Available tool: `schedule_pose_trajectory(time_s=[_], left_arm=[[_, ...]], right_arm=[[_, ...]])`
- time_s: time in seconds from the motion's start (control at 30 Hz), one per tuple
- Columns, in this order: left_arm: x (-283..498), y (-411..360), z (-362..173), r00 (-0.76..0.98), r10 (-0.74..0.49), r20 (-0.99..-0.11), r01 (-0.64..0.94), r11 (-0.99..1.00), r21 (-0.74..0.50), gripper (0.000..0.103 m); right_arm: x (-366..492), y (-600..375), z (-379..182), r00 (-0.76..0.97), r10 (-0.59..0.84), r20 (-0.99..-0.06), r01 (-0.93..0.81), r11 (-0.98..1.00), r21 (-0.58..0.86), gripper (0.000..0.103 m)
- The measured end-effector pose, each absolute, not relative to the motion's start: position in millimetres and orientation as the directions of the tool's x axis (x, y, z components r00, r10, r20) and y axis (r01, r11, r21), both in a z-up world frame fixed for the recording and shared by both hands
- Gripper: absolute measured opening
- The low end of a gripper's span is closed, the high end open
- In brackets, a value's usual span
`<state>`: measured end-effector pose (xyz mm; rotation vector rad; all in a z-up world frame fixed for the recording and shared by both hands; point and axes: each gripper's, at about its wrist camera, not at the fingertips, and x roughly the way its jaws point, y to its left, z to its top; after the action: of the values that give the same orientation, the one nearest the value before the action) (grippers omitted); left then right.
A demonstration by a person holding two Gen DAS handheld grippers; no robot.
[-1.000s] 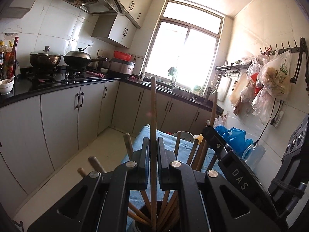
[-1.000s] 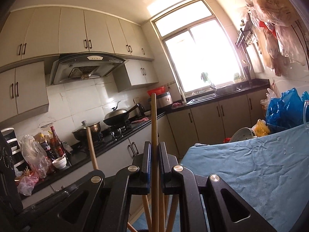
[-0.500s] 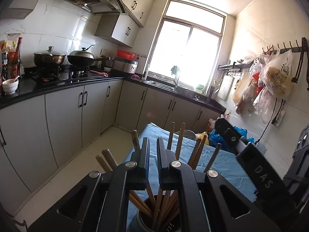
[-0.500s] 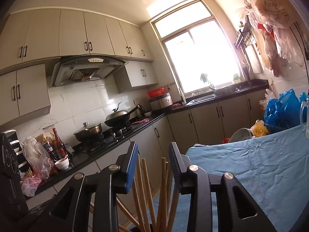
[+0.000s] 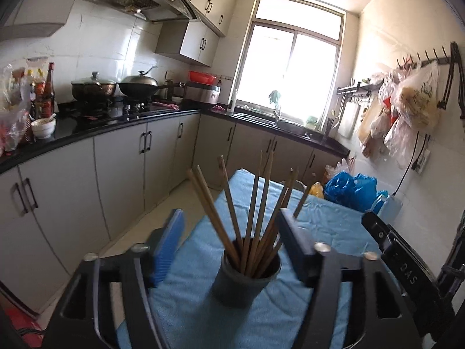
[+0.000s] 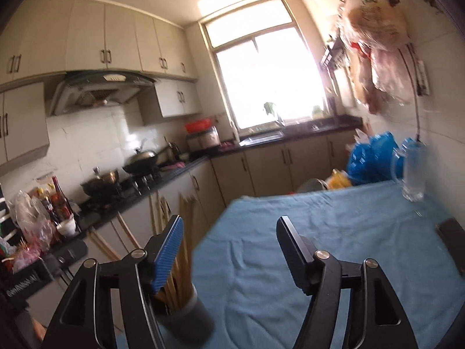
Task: Organize utensils
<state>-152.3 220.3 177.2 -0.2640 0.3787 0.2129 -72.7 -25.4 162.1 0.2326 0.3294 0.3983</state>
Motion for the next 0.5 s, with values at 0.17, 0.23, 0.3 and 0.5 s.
schedule_pose_trajectory(time_s=[0.17, 0.23, 0.3, 0.5], left_arm=[[-187, 195, 178, 0.909, 0.272, -0.316, -0.323, 0.938, -0.124, 0.100], [-194, 182, 180, 0.906, 0.281, -0.318, -0.318, 0.946, -0.070, 0.103], [-194, 174, 181, 0.901, 0.277, -0.333, -0.304, 0.952, -0.031, 0.103], [-207, 145, 170, 0.863, 0.382, -0.330, -0.364, 0.924, 0.115, 0.103]], right_arm=[[-103, -50, 143, 0.871, 0.361, -0.333, -0.282, 0.923, 0.263, 0.081], [-113, -56, 136, 0.864, 0.350, -0.362, -0.267, 0.928, 0.261, 0.081], [-121, -60, 131, 0.858, 0.343, -0.382, -0.259, 0.931, 0.256, 0.081], [-146, -76, 114, 0.854, 0.298, -0.425, -0.220, 0.949, 0.224, 0.086]])
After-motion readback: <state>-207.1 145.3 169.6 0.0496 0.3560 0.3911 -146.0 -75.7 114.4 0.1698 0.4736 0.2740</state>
